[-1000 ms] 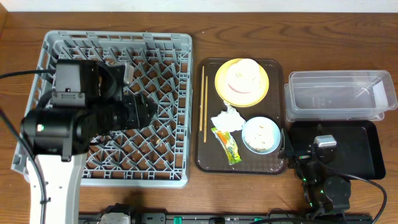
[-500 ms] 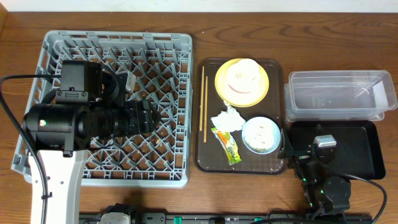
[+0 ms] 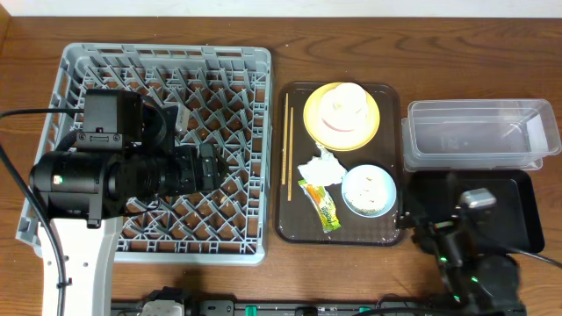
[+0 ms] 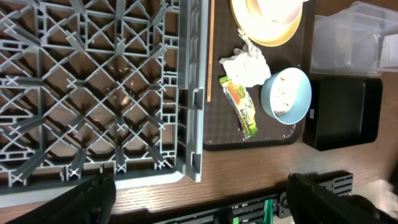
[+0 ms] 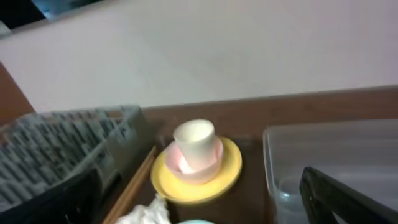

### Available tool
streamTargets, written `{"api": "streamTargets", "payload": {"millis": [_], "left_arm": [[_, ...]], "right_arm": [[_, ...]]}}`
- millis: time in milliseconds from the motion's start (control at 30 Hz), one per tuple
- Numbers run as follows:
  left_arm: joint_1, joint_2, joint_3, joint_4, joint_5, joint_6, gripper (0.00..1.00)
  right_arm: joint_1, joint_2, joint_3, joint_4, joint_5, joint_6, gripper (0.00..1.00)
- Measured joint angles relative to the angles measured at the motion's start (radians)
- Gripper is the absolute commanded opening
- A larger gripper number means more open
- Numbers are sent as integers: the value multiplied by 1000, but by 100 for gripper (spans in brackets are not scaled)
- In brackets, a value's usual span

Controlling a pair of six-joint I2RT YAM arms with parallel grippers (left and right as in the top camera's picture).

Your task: Sort waste into correct bins and load items into the dishwasher rack

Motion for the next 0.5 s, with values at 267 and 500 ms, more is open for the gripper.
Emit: {"api": "streamTargets", "payload": {"millis": [267, 500], "left_arm": [[0, 0, -2, 19, -42, -2, 100], [0, 0, -3, 34, -92, -2, 100]], "right_arm": [[0, 414, 510, -397, -142, -3, 99], [24, 818, 958, -850, -287, -29, 99]]}}
